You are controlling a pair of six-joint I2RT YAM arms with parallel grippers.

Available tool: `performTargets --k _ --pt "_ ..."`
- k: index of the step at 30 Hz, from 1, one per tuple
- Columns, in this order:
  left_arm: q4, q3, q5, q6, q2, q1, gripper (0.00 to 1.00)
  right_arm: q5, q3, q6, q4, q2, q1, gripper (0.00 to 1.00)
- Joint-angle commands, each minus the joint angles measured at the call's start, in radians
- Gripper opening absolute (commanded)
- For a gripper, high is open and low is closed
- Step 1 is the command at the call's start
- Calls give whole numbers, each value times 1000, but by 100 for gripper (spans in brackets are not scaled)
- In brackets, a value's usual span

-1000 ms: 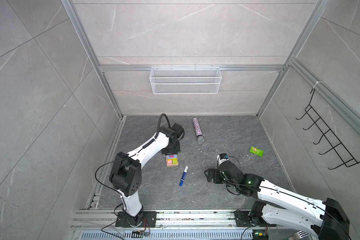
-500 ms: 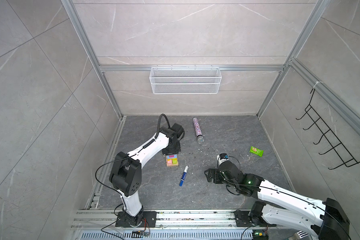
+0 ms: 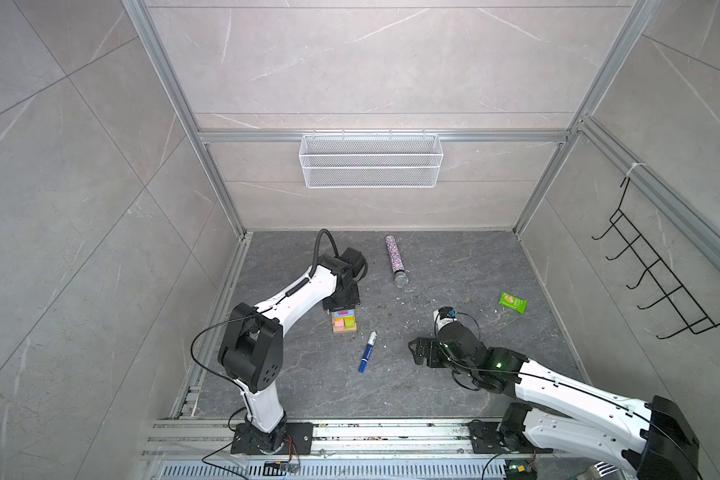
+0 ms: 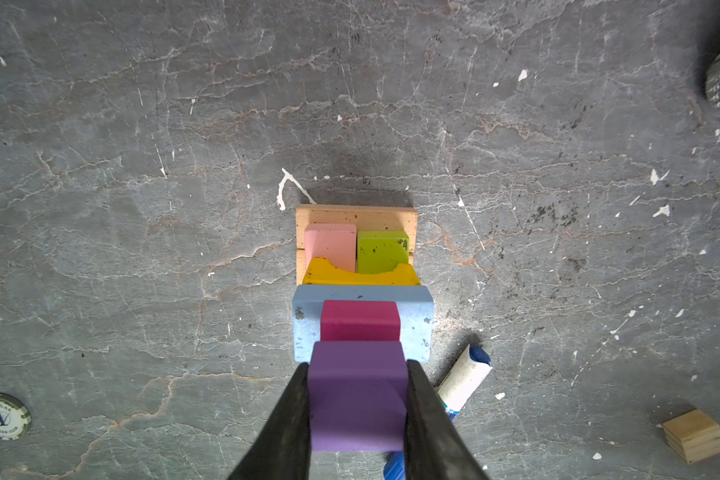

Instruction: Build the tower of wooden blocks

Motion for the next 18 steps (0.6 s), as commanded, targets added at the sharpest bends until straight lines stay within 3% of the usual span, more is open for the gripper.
performTargets --k 1,18 --pt "0 -2 -7 -13 -7 5 20 5 8 0 6 8 6 95" --pt "5 -3 -2 -2 18 7 21 8 10 -3 5 6 6 95"
